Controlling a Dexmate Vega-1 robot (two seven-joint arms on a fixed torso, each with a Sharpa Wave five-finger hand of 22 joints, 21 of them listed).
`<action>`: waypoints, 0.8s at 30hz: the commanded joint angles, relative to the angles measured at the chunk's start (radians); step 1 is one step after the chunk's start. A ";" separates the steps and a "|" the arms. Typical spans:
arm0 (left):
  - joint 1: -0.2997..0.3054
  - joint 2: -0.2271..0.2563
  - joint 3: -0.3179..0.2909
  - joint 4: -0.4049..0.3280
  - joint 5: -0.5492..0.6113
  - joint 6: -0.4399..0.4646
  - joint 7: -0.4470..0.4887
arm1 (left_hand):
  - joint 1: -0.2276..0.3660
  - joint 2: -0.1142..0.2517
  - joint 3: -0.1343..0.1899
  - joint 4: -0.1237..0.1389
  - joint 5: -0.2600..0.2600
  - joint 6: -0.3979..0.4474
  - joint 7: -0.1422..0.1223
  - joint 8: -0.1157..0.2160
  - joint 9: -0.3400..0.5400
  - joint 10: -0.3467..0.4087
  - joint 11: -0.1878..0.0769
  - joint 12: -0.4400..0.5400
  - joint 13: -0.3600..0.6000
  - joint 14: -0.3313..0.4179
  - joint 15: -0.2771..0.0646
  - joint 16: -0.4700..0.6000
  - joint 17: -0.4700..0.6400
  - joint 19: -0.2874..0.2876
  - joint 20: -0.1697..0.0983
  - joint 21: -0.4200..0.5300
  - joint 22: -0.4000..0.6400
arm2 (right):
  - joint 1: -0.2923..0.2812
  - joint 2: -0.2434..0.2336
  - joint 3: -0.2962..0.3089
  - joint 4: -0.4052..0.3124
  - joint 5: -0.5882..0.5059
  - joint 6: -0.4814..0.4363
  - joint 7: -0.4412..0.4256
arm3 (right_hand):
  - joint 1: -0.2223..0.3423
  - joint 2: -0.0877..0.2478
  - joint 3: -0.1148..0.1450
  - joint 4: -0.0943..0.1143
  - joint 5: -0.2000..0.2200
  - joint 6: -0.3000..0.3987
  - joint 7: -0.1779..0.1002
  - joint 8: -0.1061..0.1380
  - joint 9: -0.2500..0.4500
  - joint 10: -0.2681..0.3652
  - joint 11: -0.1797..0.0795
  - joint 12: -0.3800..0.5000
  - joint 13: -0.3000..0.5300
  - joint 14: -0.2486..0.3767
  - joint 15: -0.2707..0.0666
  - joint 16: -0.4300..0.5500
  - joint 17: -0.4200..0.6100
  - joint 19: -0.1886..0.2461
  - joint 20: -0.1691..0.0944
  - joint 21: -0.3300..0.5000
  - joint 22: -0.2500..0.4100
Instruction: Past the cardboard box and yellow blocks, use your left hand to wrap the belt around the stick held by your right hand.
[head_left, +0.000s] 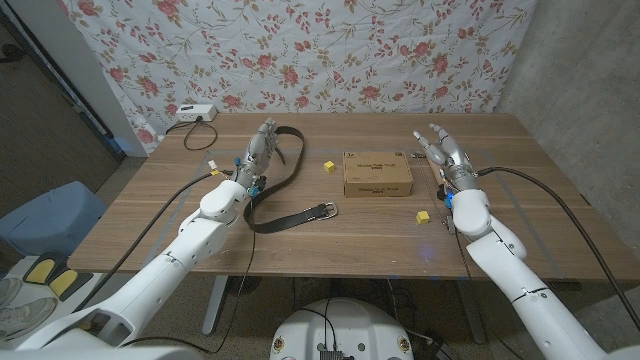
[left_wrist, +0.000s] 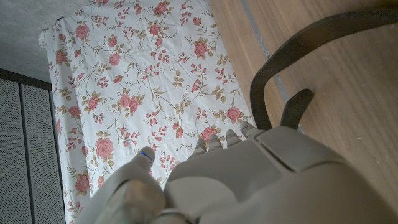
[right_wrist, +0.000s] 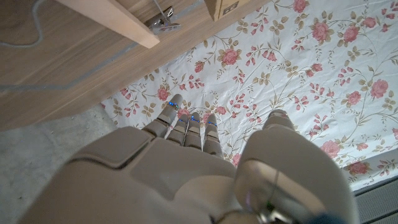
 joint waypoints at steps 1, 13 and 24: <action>-0.030 -0.012 0.026 0.007 0.015 0.017 -0.003 | 0.012 0.010 -0.007 0.001 0.010 -0.211 -0.002 0.003 0.006 -0.202 -0.001 0.005 0.002 -0.193 -0.002 0.005 0.002 -0.056 0.005 0.002 0.005 | -0.092 0.028 -0.001 -0.135 -0.224 -0.216 -0.062 | 0.014 -0.001 0.000 -0.013 -0.004 0.013 -0.005 0.007 0.006 0.012 -0.003 0.010 0.003 0.025 -0.004 0.008 0.002 0.018 0.008 -0.005 0.001; -0.073 -0.036 0.053 0.042 0.029 0.024 -0.028 | 0.012 0.008 -0.011 0.001 0.011 -0.208 -0.001 0.004 0.006 -0.201 -0.002 0.006 0.002 -0.191 -0.002 0.006 0.002 -0.056 0.007 0.002 0.005 | -0.145 0.054 -0.023 -0.225 -0.414 -0.463 0.019 | 0.021 0.013 0.009 -0.025 -0.019 0.021 -0.018 0.001 0.009 0.064 -0.009 0.022 0.009 0.126 -0.023 0.041 0.012 0.066 0.059 -0.013 0.003; -0.106 -0.045 0.069 0.056 0.040 0.040 -0.047 | 0.013 0.006 -0.014 0.000 0.012 -0.206 -0.002 0.004 0.006 -0.197 0.000 0.007 0.002 -0.186 0.001 0.007 0.002 -0.054 0.008 0.002 0.004 | -0.154 0.076 -0.049 -0.224 -0.547 -0.585 0.086 | 0.010 0.018 0.008 -0.022 -0.024 0.023 -0.023 0.000 0.010 0.072 -0.011 0.022 0.012 0.132 -0.027 0.044 0.018 0.064 0.079 -0.023 0.004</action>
